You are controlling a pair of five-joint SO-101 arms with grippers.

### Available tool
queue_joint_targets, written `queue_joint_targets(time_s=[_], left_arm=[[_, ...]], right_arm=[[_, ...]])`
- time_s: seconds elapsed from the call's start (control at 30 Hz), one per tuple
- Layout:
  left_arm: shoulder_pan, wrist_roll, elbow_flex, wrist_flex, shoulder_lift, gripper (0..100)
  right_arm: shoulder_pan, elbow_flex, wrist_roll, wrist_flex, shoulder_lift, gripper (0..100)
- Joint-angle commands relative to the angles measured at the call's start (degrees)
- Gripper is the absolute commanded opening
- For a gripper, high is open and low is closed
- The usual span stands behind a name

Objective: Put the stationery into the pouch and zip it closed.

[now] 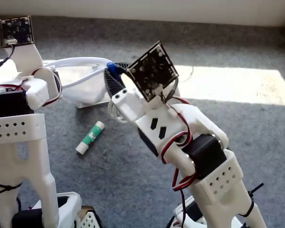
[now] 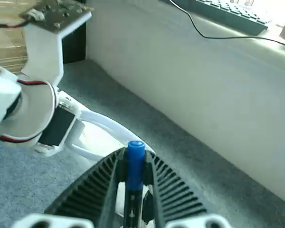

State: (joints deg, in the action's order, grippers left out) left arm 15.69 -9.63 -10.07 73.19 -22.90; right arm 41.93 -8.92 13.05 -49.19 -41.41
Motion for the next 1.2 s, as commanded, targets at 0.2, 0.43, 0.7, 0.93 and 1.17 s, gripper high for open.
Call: queue_joint_targets(time_s=[0.2,0.43,0.7,0.93,1.17], left_arm=[[0.75,0.53,-0.4,-0.79,0.22,1],[0.75,0.53,-0.4,-0.79,0.22,1],[0.75,0.53,-0.4,-0.79,0.22,1],[0.75,0.53,-0.4,-0.88,0.22,1],[0.75,0.62,-0.4,-0.88,0.22,1]], right_arm=[[5.41,2.15,-0.18,15.08,-1.36,0.5],[8.75,2.07,-0.18,26.86,-1.27,0.5],[8.4,-2.59,-0.09,42.95,4.0,0.5],[5.67,-4.53,-0.09,53.58,10.77,0.5],[1.19,-5.23,-0.18,56.92,17.36,0.5]])
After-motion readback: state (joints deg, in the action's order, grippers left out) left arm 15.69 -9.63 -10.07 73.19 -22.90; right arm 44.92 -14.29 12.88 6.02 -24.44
